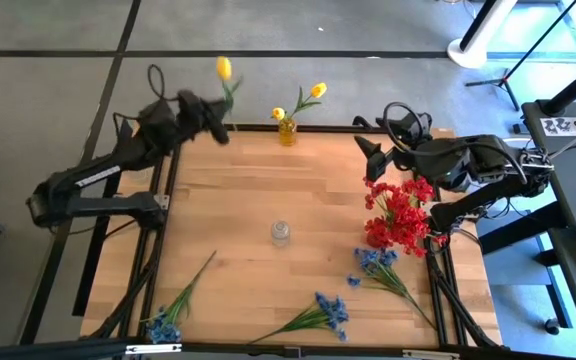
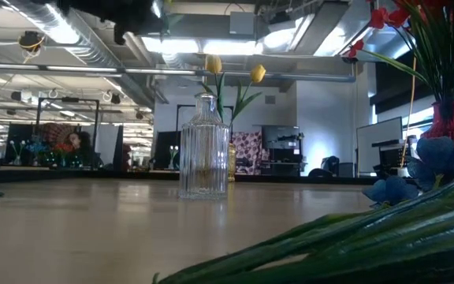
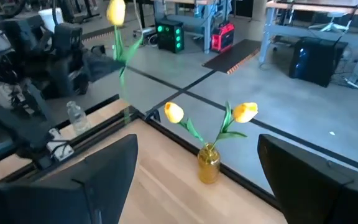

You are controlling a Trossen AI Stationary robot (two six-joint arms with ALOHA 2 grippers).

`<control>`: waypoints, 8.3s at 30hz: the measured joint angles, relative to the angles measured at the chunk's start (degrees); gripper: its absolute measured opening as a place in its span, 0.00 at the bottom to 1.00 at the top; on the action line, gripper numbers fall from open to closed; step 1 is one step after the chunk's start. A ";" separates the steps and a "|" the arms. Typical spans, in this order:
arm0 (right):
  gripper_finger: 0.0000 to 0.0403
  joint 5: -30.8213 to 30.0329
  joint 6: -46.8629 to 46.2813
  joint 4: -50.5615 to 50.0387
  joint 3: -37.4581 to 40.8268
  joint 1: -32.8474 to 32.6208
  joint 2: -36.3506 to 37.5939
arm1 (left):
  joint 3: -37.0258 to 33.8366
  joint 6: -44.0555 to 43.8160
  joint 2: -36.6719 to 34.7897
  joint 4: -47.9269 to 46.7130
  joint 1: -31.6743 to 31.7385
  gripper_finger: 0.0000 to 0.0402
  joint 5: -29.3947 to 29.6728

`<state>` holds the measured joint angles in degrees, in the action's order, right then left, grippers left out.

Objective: Sort flowers into vase by color
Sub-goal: Put the yellow tulip into the yellow vase, then put the left blue flowers into the transparent vase

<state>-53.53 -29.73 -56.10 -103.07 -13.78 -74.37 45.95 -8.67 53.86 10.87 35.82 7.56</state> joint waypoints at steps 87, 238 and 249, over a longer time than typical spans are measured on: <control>0.82 23.78 8.97 -5.24 -0.02 18.29 0.79 | 22.62 -2.99 34.22 -11.57 7.06 0.44 -17.60; 0.79 71.13 -42.08 23.52 0.00 23.19 -13.97 | 34.25 96.07 31.70 -7.37 -50.37 0.04 33.52; 0.28 73.74 -40.44 23.97 0.00 23.12 -15.49 | 34.25 96.26 31.72 -7.34 -50.85 0.06 32.43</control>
<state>20.21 -70.17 -32.13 -103.07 9.34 -89.86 80.20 87.59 85.58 3.53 -15.03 39.99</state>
